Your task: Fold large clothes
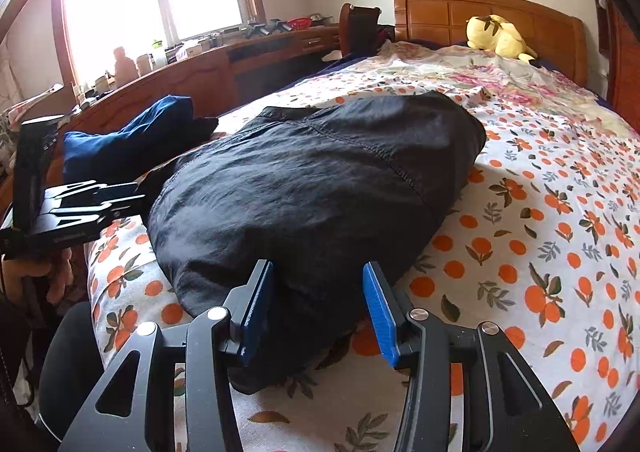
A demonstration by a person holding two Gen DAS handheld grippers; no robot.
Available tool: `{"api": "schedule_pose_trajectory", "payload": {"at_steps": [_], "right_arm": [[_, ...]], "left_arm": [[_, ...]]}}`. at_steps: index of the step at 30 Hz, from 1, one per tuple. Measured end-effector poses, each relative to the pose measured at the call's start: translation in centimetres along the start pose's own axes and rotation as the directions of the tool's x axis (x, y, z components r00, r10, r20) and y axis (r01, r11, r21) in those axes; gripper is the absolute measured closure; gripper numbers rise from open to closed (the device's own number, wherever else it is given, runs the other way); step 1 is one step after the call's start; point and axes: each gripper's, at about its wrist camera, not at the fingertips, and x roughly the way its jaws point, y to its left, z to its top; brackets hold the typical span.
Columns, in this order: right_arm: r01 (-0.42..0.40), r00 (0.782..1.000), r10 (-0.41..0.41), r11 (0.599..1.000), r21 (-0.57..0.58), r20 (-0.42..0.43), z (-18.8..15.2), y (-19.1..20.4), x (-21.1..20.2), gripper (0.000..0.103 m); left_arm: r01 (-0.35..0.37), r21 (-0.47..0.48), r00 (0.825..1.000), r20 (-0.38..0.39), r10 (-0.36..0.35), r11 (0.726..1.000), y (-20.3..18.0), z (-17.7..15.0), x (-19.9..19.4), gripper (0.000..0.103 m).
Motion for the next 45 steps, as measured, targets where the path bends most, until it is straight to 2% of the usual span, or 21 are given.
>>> {"api": "schedule_pose_trajectory", "payload": {"at_steps": [2, 3, 4, 6, 11, 13, 14, 17, 24, 29, 35, 36, 39, 40, 42, 43, 44, 45], "right_arm": [[0.020, 1.000, -0.020, 1.000, 0.006, 0.004, 0.3, -0.4, -0.2, 0.055], [0.034, 0.999, -0.034, 0.999, 0.003, 0.008, 0.5, -0.6, -0.3, 0.055], [0.052, 0.999, -0.051, 0.999, -0.002, 0.014, 0.8, -0.8, -0.4, 0.055], [0.075, 0.997, -0.075, 0.997, -0.004, 0.031, 1.4, -1.2, -0.4, 0.054], [0.090, 0.994, -0.091, 0.996, 0.023, 0.062, 3.7, -2.3, 0.2, 0.040], [0.124, 0.991, -0.124, 0.992, 0.014, 0.053, 4.7, -3.0, 1.3, 0.037], [0.145, 0.988, -0.146, 0.989, 0.008, 0.047, 5.3, -3.5, 1.9, 0.033], [0.179, 0.984, -0.179, 0.984, 0.017, 0.022, 7.3, -5.2, 4.4, 0.030], [0.243, 0.966, -0.238, 0.969, 0.038, -0.102, 10.1, -9.3, 11.1, 0.029], [0.176, 0.972, -0.154, 0.977, 0.116, -0.175, 10.7, -11.0, 14.6, 0.019], [0.102, 0.968, -0.053, 0.976, 0.192, -0.247, 10.6, -11.8, 17.5, 0.019], [0.094, 0.968, -0.041, 0.974, 0.208, -0.247, 10.6, -12.0, 17.7, 0.019], [0.083, 0.971, -0.029, 0.971, 0.223, -0.237, 10.7, -11.7, 17.8, 0.030], [0.083, 0.971, -0.028, 0.971, 0.226, -0.236, 10.7, -11.6, 17.6, 0.035], [0.087, 0.972, -0.034, 0.971, 0.224, -0.233, 10.7, -11.7, 17.0, 0.047], [0.090, 0.972, -0.041, 0.974, 0.207, -0.233, 10.8, -11.7, 16.8, 0.057], [0.098, 0.972, -0.056, 0.980, 0.175, -0.229, 10.9, -11.5, 16.4, 0.063], [0.103, 0.974, -0.068, 0.983, 0.150, -0.218, 10.9, -11.2, 15.3, 0.065]], "left_arm": [[0.001, 0.006, 1.000, 0.006, -0.002, 1.000, 0.2, -0.3, -0.2, 0.035], [0.012, 0.004, 1.000, 0.009, -0.013, 1.000, 0.4, -0.6, -0.2, 0.022], [0.023, 0.000, 1.000, 0.012, -0.023, 1.000, 0.5, -0.8, -0.3, 0.021], [0.030, -0.007, 0.999, 0.012, -0.030, 1.000, 0.8, -1.3, -0.1, 0.021], [0.033, -0.004, 0.999, -0.001, -0.033, 0.999, 1.3, -1.9, 0.8, 0.021], [0.039, -0.007, 0.999, -0.005, -0.039, 0.999, 1.6, -1.9, 1.2, 0.021], [0.043, -0.009, 0.999, -0.004, -0.043, 0.999, 1.7, -1.9, 1.3, 0.021], [0.045, -0.011, 0.999, -0.006, -0.045, 0.999, 1.9, -1.8, 1.5, 0.021], [0.049, 0.002, 0.998, -0.029, -0.049, 0.999, 1.9, -1.9, 2.4, 0.021], [0.055, -0.001, 0.997, -0.047, -0.055, 0.998, 2.1, -2.1, 3.0, 0.021], [0.087, -0.024, 0.994, -0.064, -0.088, 0.996, 2.2, -2.7, 3.6, 0.021], [0.100, -0.030, 0.993, -0.063, -0.101, 0.995, 2.2, -2.8, 3.6, 0.023], [0.157, -0.053, 0.984, -0.072, -0.161, 0.986, 2.2, -3.0, 4.0, 0.044], [0.180, -0.068, 0.980, -0.079, -0.185, 0.981, 2.2, -3.2, 4.2, 0.052], [0.211, -0.075, 0.973, -0.085, -0.217, 0.975, 2.1, -3.3, 4.5, 0.058], [0.233, -0.069, 0.966, -0.100, -0.239, 0.970, 2.0, -3.3, 4.8, 0.068], [0.268, -0.070, 0.956, -0.107, -0.274, 0.961, 2.0, -3.2, 4.9, 0.074], [0.289, -0.080, 0.949, -0.107, -0.297, 0.954, 2.1, -3.1, 4.9, 0.079]]}}
